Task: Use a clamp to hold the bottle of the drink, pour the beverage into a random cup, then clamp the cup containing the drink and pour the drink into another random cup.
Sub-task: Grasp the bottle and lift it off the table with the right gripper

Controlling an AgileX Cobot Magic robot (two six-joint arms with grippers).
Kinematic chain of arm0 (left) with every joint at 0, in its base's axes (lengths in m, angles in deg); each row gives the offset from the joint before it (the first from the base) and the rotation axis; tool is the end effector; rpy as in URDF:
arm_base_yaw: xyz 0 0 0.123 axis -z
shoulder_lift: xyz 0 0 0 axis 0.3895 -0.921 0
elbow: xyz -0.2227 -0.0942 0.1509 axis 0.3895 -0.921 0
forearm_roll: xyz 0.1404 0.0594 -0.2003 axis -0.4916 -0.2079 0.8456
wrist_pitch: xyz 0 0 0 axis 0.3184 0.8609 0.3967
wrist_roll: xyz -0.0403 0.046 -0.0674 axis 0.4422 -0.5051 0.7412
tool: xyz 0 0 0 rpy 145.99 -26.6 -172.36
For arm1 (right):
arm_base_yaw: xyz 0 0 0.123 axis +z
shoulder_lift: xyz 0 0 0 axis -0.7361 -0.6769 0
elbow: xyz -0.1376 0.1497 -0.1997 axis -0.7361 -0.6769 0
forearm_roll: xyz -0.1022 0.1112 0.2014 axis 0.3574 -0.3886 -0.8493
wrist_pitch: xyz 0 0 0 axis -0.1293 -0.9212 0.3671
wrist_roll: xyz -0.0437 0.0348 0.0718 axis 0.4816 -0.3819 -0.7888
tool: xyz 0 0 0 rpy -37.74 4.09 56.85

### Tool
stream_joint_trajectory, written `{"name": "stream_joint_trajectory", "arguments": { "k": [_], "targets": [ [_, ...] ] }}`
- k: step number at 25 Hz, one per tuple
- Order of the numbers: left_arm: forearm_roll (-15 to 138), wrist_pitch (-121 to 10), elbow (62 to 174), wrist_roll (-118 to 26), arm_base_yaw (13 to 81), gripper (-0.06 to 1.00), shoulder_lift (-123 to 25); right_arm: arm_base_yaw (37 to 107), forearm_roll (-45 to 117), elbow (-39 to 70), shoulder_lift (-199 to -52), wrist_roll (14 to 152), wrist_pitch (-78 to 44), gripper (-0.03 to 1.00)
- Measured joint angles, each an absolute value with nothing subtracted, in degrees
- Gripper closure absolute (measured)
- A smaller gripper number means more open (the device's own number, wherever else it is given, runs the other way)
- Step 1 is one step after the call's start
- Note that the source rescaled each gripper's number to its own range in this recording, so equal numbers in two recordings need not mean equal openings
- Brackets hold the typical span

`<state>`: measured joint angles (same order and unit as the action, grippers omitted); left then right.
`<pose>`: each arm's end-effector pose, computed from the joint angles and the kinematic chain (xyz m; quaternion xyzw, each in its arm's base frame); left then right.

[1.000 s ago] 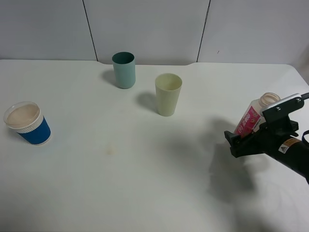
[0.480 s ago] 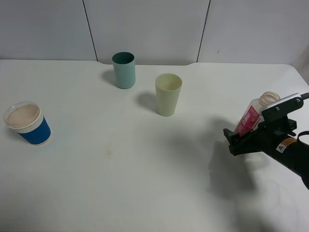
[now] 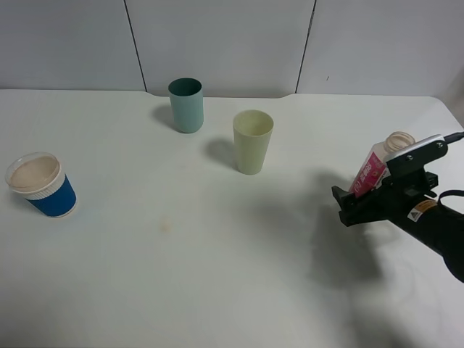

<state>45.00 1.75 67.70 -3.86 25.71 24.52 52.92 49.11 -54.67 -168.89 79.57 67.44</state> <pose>-0.0067 0.0045 0.2797 -0.0404 0.8482 -0.0238 0.5275 0.2111 0.0283 0.0677 -0.2156 0.8215 -0.0343 0.5268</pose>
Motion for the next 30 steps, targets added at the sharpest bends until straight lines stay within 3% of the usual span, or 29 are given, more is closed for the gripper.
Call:
{"name": "stream_joint_trajectory", "arguments": {
  "k": [5,7,8,11,30],
  "targets": [
    [45.00,1.75,67.70,-3.86,25.71,-0.03,24.52,52.92,50.57,-53.55,-169.38,79.18,67.37,0.18],
    [45.00,1.75,67.70,-3.86,25.71,-0.03,24.52,52.92,50.75,-53.55,-169.38,79.18,67.37,0.25],
    [45.00,1.75,67.70,-3.86,25.71,-0.03,24.52,52.92,50.56,-53.55,-169.38,79.29,67.44,0.35],
    [45.00,1.75,67.70,-3.86,25.71,-0.03,24.52,52.92,50.29,-53.41,-169.87,78.54,65.61,0.95],
    [45.00,1.75,67.70,-3.86,25.71,-0.03,24.52,52.92,50.11,-53.46,-169.22,75.01,64.35,0.97]
  ]
}}
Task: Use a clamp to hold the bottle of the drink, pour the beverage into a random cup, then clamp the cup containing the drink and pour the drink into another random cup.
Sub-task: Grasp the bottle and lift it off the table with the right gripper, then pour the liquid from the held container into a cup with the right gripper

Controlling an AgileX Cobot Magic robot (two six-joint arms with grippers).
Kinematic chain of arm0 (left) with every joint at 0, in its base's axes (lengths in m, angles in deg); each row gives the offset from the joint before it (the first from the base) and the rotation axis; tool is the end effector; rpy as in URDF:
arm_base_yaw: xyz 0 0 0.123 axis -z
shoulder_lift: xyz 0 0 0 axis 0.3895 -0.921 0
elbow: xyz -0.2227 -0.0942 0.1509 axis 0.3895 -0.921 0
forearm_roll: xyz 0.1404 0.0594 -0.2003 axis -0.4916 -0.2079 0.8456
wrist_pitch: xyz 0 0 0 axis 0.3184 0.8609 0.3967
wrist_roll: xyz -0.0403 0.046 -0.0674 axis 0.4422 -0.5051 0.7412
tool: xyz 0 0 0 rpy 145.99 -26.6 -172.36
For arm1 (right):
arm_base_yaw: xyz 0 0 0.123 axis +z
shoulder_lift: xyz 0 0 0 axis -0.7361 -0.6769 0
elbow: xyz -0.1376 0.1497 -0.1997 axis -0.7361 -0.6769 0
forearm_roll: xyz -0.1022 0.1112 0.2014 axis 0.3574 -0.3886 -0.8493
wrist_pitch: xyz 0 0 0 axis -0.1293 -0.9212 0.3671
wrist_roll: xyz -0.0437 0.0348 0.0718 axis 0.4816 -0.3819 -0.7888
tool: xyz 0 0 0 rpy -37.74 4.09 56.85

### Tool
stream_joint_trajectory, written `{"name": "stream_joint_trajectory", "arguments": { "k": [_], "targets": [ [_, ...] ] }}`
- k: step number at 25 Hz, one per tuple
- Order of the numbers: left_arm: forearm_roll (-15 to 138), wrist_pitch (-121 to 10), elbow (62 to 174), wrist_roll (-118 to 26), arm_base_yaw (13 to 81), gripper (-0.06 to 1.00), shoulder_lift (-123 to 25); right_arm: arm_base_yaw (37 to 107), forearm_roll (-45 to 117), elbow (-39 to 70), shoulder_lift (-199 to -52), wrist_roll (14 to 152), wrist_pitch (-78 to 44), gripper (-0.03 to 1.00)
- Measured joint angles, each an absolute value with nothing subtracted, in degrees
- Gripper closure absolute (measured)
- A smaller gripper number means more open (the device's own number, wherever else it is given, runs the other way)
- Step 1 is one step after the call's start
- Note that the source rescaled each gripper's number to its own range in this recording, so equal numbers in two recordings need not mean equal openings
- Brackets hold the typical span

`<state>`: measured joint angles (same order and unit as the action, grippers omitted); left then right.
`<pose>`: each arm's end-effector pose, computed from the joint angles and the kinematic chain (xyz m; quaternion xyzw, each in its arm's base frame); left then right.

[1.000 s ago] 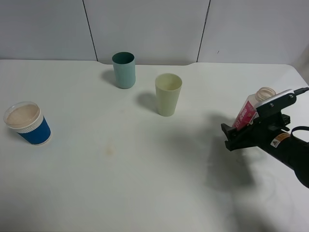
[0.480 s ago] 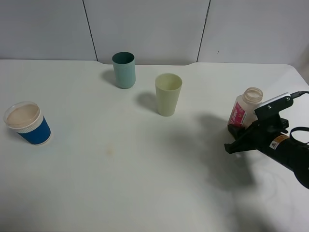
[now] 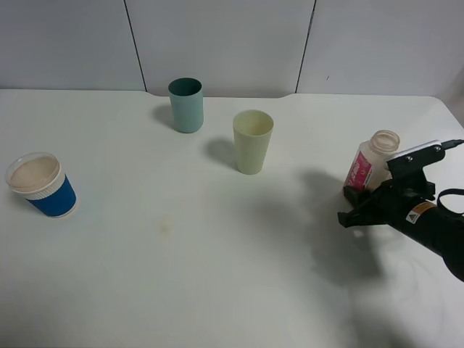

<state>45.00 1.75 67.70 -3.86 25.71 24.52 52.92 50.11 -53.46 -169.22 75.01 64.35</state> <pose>-0.0067 0.0045 0.2797 -0.0404 0.8482 -0.0238 0.5275 0.2144 0.0300 0.0633 -0.1919 0.8376 -0.0073 0.5115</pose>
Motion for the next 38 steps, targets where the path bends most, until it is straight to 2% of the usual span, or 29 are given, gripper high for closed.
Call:
{"name": "stream_joint_trajectory", "arguments": {
  "k": [5,27,38],
  "targets": [
    [45.00,1.75,67.70,-3.86,25.71,-0.03,24.52,52.92,49.54,-53.46,-165.76,71.72,60.80,0.97],
    [45.00,1.75,67.70,-3.86,25.71,-0.03,24.52,52.92,47.39,-53.46,-156.01,60.67,60.47,0.97],
    [45.00,1.75,67.70,-3.86,25.71,-0.03,24.52,52.92,47.02,-53.46,-149.40,59.99,52.20,0.97]
  ]
}}
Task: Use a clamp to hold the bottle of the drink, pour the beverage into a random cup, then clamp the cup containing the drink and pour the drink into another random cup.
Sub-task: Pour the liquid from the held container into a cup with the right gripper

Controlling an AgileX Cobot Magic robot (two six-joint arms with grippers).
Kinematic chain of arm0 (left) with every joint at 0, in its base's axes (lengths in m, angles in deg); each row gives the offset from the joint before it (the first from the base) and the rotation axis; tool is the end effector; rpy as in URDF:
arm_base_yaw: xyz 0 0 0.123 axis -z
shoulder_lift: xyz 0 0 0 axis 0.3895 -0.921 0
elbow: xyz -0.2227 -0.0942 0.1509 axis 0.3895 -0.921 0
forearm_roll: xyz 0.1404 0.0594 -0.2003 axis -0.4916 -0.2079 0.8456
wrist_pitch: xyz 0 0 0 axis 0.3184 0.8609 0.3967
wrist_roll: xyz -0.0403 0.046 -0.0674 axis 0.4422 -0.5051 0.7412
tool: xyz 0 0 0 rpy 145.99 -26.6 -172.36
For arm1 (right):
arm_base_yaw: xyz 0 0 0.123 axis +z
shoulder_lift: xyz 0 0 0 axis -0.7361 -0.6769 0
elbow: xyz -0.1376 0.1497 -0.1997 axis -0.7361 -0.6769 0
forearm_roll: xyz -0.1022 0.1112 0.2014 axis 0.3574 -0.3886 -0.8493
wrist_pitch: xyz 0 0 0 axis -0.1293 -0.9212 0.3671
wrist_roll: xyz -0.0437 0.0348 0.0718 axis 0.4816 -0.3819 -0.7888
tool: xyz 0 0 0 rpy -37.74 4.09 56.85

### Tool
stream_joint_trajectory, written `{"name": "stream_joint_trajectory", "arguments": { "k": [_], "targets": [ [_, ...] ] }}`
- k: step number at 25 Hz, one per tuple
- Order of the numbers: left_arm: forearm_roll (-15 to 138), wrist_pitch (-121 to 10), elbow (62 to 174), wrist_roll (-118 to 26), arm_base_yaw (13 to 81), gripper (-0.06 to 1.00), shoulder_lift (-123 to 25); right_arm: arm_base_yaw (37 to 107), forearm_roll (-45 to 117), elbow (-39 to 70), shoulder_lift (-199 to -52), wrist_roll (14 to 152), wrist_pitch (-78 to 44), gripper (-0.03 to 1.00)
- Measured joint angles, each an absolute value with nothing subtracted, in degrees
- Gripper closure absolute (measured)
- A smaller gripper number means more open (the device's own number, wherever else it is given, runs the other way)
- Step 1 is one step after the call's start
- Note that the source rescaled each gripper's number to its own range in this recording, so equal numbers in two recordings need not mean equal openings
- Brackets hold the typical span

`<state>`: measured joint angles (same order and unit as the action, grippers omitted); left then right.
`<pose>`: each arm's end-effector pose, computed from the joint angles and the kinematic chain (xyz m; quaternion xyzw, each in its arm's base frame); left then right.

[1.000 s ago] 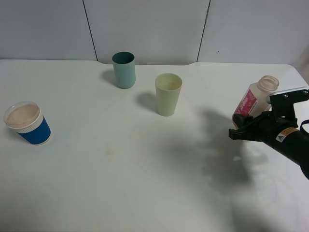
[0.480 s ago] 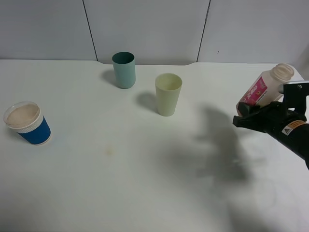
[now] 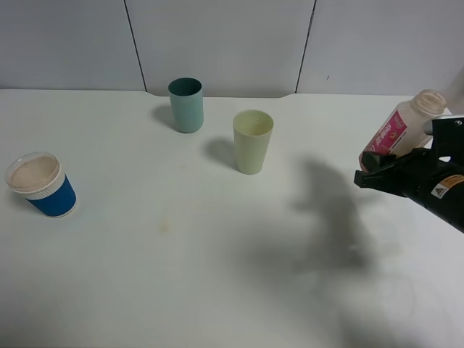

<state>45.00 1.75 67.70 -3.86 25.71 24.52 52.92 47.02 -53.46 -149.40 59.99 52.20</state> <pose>-0.0067 0.0045 0.2797 -0.0404 0.8482 -0.0238 0.5275 0.2177 0.0253 0.1216 -0.0629 0.8211 0.0385 0.5660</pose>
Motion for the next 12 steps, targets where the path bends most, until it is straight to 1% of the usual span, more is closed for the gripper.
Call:
{"name": "stream_joint_trajectory", "arguments": {
  "k": [7,8,9,12],
  "targets": [
    [45.00,1.75,67.70,-3.86,25.71,-0.03,24.52,52.92,47.02,-52.60,-145.95,59.99,46.00,0.97],
    [45.00,1.75,67.70,-3.86,25.71,-0.03,24.52,52.92,47.02,-51.22,-144.58,59.99,41.98,0.97],
    [45.00,1.75,67.70,-3.86,25.71,-0.03,24.52,52.92,47.02,-51.22,-144.58,59.99,41.98,0.97],
    [45.00,1.75,67.70,-3.86,25.71,-0.03,24.52,52.92,47.02,-48.04,-142.02,59.99,34.81,0.97]
  ]
}}
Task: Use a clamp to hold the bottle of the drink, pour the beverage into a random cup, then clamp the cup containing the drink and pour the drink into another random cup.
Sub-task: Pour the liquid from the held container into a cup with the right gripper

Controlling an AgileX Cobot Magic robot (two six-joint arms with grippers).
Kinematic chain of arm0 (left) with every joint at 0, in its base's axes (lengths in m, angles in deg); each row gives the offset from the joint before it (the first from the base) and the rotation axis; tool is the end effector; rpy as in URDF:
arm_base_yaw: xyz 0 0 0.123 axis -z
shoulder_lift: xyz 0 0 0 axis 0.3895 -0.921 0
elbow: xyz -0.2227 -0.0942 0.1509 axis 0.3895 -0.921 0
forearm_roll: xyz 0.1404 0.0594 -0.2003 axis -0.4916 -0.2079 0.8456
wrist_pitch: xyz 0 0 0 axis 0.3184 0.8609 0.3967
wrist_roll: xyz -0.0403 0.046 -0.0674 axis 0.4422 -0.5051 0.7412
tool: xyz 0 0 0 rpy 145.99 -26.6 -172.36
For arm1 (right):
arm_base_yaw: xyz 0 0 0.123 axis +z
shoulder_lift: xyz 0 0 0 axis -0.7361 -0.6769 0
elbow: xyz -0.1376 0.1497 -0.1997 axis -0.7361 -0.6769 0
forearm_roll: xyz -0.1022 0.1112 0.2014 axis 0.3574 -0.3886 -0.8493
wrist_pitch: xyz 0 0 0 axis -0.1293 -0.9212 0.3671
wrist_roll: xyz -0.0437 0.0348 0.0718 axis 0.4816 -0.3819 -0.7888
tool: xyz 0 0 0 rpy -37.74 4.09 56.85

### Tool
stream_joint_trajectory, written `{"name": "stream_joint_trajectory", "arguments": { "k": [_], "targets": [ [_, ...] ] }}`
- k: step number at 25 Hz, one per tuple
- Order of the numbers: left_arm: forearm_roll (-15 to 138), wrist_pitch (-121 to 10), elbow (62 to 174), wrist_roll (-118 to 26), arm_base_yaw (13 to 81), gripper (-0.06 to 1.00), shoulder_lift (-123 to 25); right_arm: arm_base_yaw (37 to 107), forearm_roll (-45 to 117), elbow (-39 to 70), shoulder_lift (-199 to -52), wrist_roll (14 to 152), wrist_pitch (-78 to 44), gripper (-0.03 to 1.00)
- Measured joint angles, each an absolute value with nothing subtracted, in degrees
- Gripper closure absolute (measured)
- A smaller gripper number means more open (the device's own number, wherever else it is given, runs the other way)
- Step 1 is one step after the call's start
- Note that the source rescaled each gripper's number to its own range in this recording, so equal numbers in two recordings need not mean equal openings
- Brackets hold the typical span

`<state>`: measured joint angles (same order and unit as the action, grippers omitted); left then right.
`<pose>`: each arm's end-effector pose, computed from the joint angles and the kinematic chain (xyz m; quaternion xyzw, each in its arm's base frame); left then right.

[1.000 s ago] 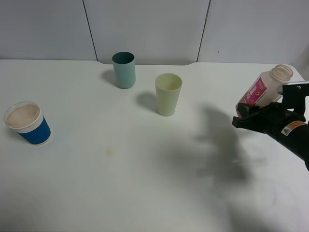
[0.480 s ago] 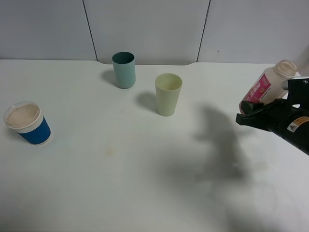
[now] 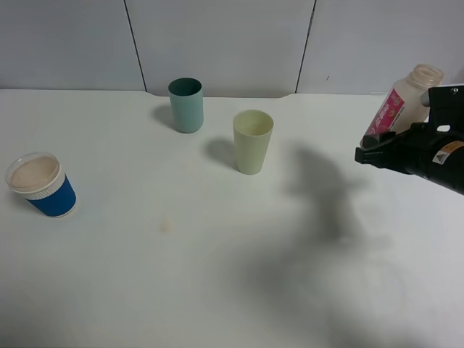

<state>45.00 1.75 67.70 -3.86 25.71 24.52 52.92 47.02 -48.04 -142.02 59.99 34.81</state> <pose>-0.0067 0.0045 0.2797 -0.0404 0.8482 -0.0238 0.5275 0.2315 0.0257 0.1416 -0.0661 0.8430 0.0304 0.5329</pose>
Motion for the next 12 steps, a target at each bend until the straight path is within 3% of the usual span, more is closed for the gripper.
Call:
{"name": "stream_joint_trajectory", "arguments": {
  "k": [2,12],
  "targets": [
    [45.00,1.75,67.70,-3.86,25.71,-0.03,24.52,52.92,48.17,-43.39,-139.93,59.99,27.24,0.97],
    [45.00,1.75,67.70,-3.86,25.71,-0.03,24.52,55.37,51.57,-33.31,-139.99,60.46,13.96,0.97]
  ]
}}
